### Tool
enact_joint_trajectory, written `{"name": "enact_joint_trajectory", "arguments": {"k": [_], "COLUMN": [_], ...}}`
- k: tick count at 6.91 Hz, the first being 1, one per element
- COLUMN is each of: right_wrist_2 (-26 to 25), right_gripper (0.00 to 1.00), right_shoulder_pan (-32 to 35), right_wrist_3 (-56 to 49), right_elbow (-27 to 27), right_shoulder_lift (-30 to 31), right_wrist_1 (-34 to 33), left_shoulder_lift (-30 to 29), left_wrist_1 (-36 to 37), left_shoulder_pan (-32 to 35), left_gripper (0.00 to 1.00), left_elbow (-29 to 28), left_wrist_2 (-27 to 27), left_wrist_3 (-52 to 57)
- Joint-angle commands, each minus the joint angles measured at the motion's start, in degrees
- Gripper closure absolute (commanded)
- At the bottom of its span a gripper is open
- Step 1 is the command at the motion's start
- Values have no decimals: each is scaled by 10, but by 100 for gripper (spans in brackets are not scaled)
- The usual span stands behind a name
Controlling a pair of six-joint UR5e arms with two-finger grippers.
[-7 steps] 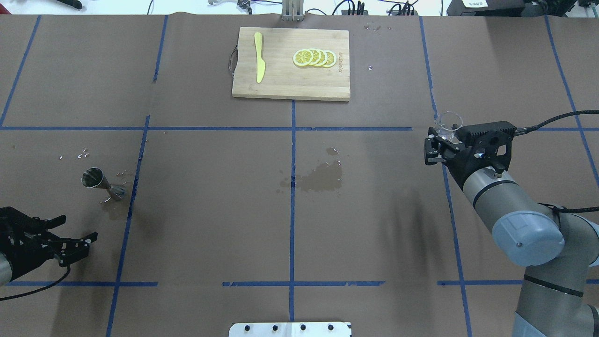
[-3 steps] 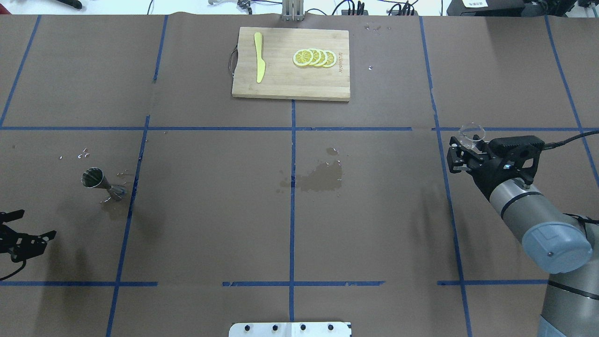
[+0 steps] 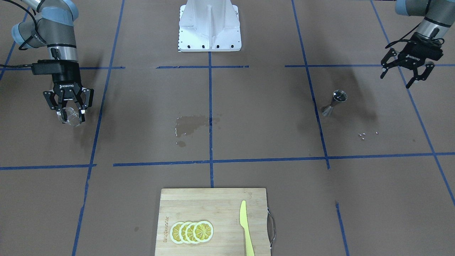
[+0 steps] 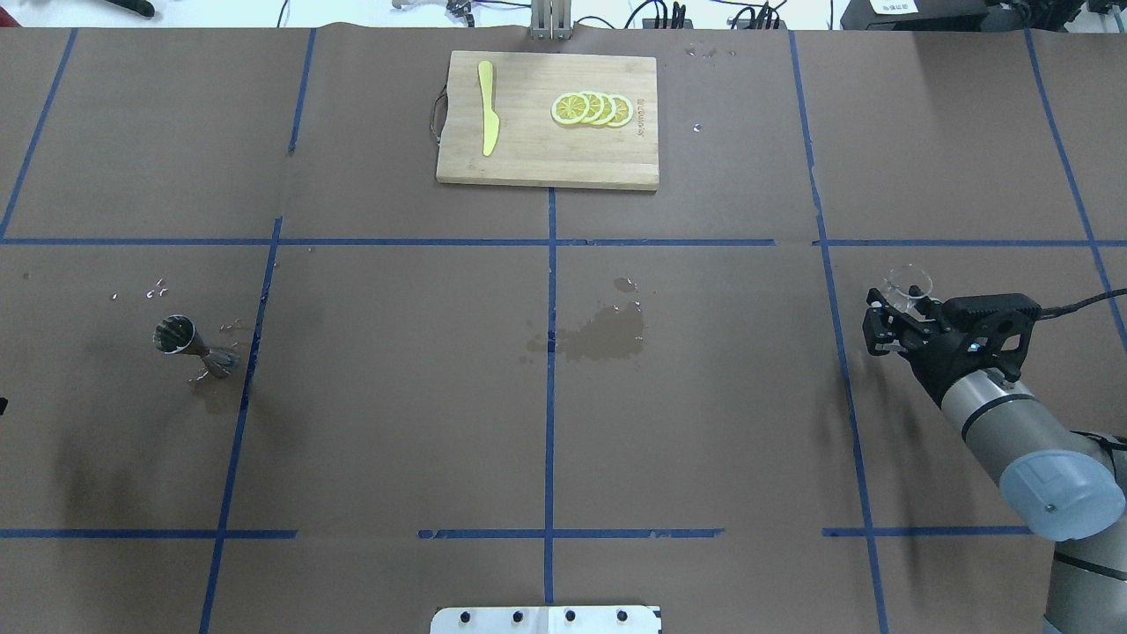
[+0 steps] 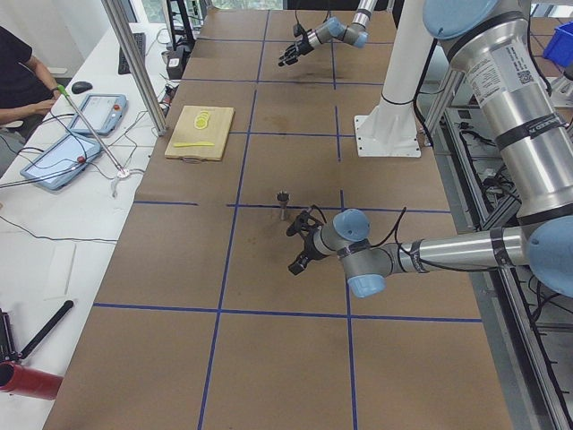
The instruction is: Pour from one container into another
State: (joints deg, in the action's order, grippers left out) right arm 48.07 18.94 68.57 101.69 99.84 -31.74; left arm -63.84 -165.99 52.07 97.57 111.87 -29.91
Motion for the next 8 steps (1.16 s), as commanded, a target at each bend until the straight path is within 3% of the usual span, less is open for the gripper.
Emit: {"name": "enact_joint_trajectory", "arguments": {"k": [1,3,5,8], "right_wrist_2": [-100,-119,-130,-129], "right_gripper": [100,99,85,76], "right_shoulder_pan": [-76,-90,-101,-102], "right_wrist_3": [44,46,46,46], "right_elbow": [-36,-38,-40,-72], "right_shoulder_lift": [1,-1,-10,-31], "right_wrist_1": [3,35,35,35], "left_shoulder_lift": [-40,-57,-57,-58], "left_wrist_1": [111,149,149,148], "left_shoulder_pan": [105,128,129,129], "left_gripper": [0,0,0,0], "left_elbow": [-6,-5,-1,2], "left_wrist_2": [139,165,164,165], "left_wrist_3": [6,5,3,0]}}
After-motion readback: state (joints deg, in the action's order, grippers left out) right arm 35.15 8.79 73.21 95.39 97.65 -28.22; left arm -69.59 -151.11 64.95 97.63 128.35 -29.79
